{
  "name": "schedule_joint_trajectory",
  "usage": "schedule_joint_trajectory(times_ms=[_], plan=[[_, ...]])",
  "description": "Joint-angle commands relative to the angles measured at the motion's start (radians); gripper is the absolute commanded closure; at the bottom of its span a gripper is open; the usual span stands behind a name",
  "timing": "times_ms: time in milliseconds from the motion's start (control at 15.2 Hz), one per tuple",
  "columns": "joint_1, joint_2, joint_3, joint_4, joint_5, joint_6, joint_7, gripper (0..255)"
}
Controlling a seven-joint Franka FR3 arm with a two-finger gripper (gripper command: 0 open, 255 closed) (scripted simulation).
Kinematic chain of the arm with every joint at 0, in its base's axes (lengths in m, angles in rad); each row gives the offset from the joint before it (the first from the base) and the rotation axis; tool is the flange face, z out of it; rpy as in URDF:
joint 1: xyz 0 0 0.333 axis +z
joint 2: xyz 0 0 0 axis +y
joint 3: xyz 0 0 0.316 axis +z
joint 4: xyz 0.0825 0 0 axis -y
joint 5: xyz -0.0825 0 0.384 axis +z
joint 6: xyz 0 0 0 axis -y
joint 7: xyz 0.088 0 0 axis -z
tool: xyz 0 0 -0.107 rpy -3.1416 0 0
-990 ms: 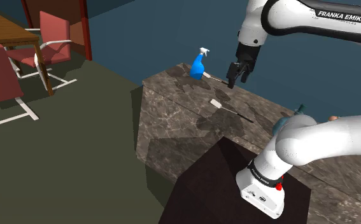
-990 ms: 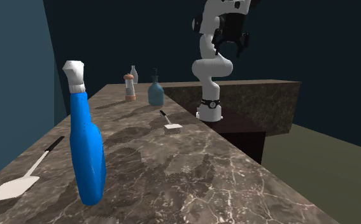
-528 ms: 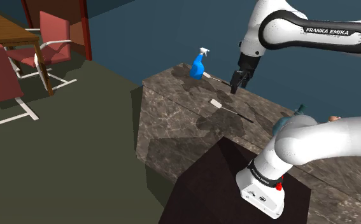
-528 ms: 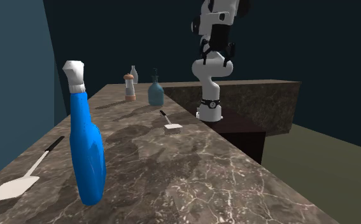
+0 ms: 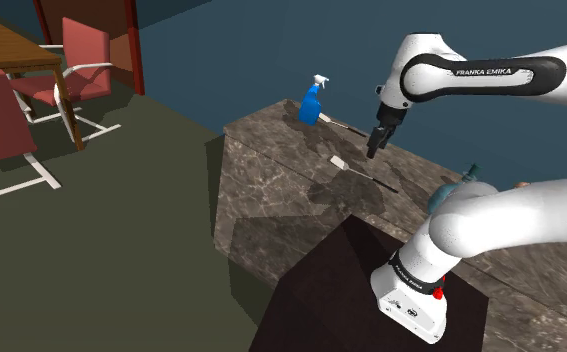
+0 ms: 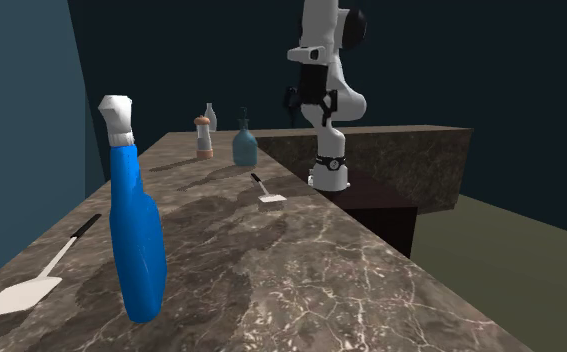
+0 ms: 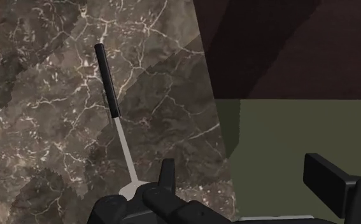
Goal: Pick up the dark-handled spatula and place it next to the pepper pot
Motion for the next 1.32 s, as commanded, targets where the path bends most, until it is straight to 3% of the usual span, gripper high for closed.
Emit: schedule_joint_trajectory(times_ms=[0, 462, 792, 1254], plan=[[-0.008, 0.053, -0.058, -0.006, -0.029, 0.070, -0.061, 0], [-0.003, 0.280, -0.260, 0.025, -0.070, 0.302, -0.285, 0], [0.053, 0.504, -0.410, 0.094, 0.016, 0.466, -0.497, 0], [0.069, 0.589, -0.438, 0.065, 0.063, 0.571, -0.536, 0]])
